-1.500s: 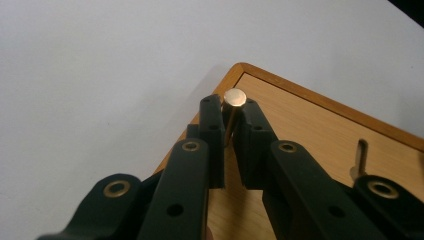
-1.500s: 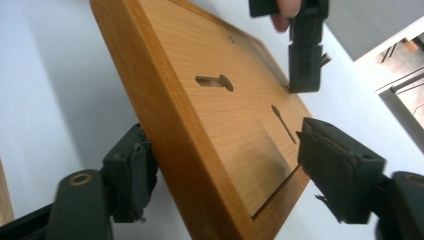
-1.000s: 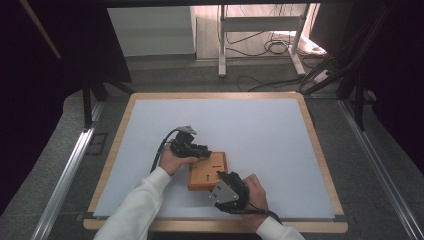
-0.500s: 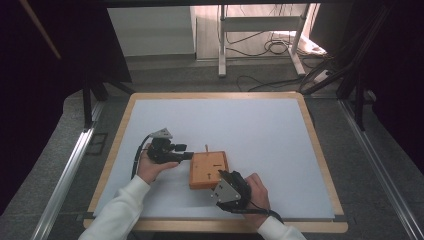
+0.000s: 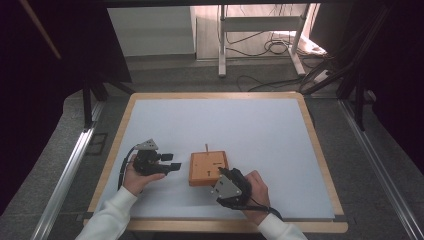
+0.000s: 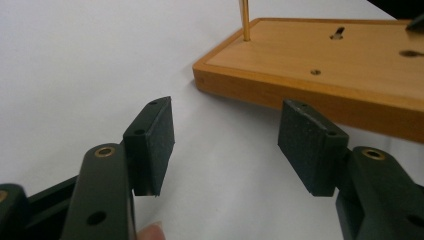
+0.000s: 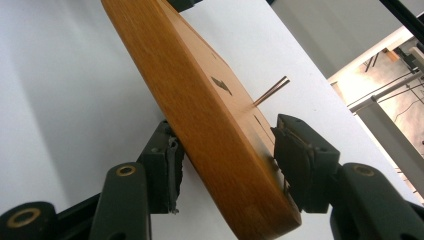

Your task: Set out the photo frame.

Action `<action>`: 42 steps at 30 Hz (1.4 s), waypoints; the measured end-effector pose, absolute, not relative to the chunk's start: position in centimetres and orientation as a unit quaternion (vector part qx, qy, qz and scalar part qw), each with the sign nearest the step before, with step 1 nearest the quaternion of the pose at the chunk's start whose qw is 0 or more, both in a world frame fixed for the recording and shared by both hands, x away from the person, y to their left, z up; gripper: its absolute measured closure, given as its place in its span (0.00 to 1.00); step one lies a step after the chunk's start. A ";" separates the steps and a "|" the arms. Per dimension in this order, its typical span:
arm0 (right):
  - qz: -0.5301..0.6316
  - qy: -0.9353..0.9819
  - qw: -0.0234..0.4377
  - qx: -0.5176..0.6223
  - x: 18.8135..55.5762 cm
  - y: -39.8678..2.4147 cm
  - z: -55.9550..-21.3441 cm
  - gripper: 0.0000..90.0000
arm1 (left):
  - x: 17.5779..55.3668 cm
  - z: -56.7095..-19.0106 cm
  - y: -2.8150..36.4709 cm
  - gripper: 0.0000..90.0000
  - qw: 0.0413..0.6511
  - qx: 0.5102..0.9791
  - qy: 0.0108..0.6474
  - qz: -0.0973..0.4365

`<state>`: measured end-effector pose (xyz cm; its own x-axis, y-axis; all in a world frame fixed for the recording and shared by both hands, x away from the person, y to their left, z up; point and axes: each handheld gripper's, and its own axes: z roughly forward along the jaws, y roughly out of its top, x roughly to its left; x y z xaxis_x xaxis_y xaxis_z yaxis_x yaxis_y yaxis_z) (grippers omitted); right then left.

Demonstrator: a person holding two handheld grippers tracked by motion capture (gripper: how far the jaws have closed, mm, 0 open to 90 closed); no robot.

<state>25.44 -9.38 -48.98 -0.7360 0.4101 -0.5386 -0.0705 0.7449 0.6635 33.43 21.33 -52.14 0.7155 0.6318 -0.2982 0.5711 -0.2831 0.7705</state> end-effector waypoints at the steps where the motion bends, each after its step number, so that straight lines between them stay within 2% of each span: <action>1: 0.344 0.866 0.351 0.098 25.5 -9.4 -49.0 0.53 | 33.4 -52.3 21.4 0.44 0.474 0.795 0.378 0.023; 23: 0.328 0.866 0.368 0.083 25.5 -9.4 -48.4 0.58 | 32.2 -53.1 22.2 0.43 0.452 0.804 0.383 0.050; 33: 0.318 0.882 0.342 0.066 26.9 -9.1 -46.7 0.63 | 32.2 -53.5 21.9 0.42 0.444 0.808 0.385 0.041; 42: 0.320 0.898 0.300 0.036 29.1 -8.9 -44.8 0.67 | 32.4 -53.7 22.1 0.41 0.436 0.807 0.397 0.033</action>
<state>29.14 -8.88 -44.80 -0.8172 0.2569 -0.5160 -0.1279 0.7921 0.5969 32.42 22.12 -53.71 0.6821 0.6700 -0.2931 0.6125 -0.3044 0.7295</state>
